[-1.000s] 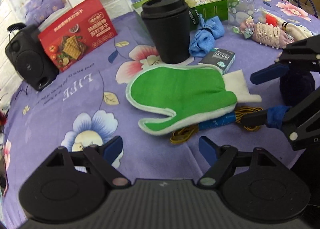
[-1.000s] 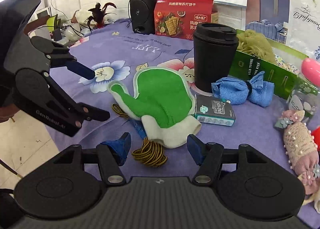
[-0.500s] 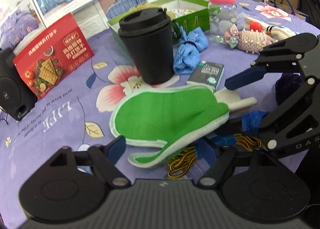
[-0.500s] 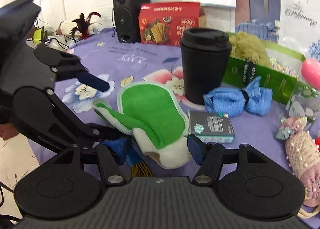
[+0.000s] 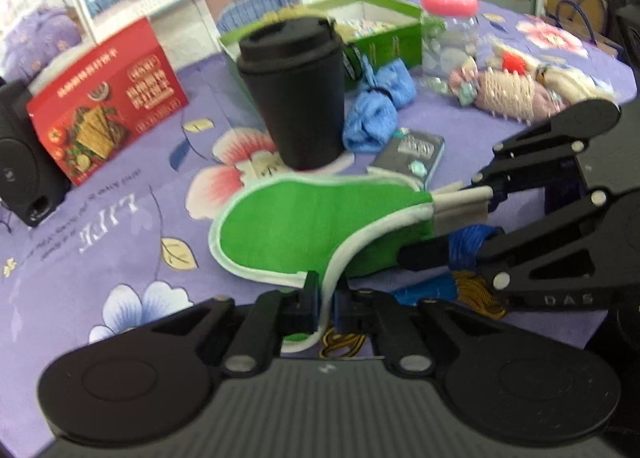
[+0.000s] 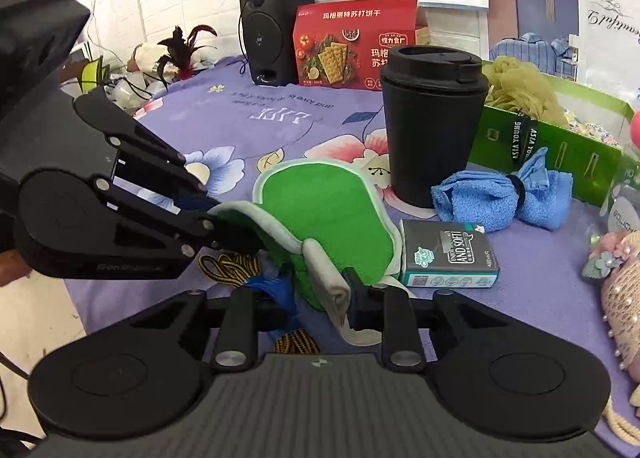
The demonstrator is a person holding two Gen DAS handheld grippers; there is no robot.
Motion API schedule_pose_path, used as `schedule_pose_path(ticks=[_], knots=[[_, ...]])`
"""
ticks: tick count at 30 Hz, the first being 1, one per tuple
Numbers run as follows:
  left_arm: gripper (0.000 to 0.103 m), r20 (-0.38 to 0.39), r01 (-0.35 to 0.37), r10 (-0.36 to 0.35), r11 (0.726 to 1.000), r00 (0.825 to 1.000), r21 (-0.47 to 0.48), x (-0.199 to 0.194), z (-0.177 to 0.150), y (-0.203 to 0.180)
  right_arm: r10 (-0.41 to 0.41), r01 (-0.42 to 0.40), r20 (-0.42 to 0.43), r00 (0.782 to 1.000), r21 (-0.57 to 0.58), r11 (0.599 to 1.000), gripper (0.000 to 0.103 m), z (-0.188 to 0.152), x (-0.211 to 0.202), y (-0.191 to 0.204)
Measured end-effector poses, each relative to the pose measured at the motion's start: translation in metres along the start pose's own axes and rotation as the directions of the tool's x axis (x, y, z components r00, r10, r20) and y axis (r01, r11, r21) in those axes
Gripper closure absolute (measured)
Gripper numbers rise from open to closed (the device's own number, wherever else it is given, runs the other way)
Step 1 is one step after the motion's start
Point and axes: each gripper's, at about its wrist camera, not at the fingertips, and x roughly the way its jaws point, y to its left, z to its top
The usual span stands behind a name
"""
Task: Organize soft objects
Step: 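Grasp the green mitt with both grippers and place it in the box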
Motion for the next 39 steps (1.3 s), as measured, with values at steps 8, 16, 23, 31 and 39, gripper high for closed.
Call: schedule_pose_path(ticks=[8,16,23,31,39], knots=[[0.098,0.157,0.003,0.003,0.999,0.988,-0.036,-0.042,0.047,-0.002,-0.059,0.069,0.188,0.98,-0.043,0.997,0.097,0.026,-0.034,0.0],[0.099,0.296,-0.046,0.028,0.997,0.955,0.055,-0.056,0.116,-0.026,-0.202,0.247,0.383,0.902,-0.072,0.966,0.096,0.066,-0.067,-0.034],[0.099,0.366,-0.013,-0.009,0.998,0.931,0.058,-0.016,0.22,-0.021,-0.322,0.404,0.416,0.85,-0.123,0.907,0.095,0.13,-0.075,-0.109],[0.081,0.283,0.011,-0.012,1.0,0.959,0.008,0.079,0.305,-0.003,-0.384,0.453,0.314,0.868,-0.187,0.872,0.09,0.166,-0.033,-0.192],[0.001,0.212,-0.011,0.033,0.994,0.977,-0.107,0.112,0.289,0.037,-0.321,0.337,0.134,0.938,-0.122,0.934,0.085,0.14,-0.025,-0.22]])
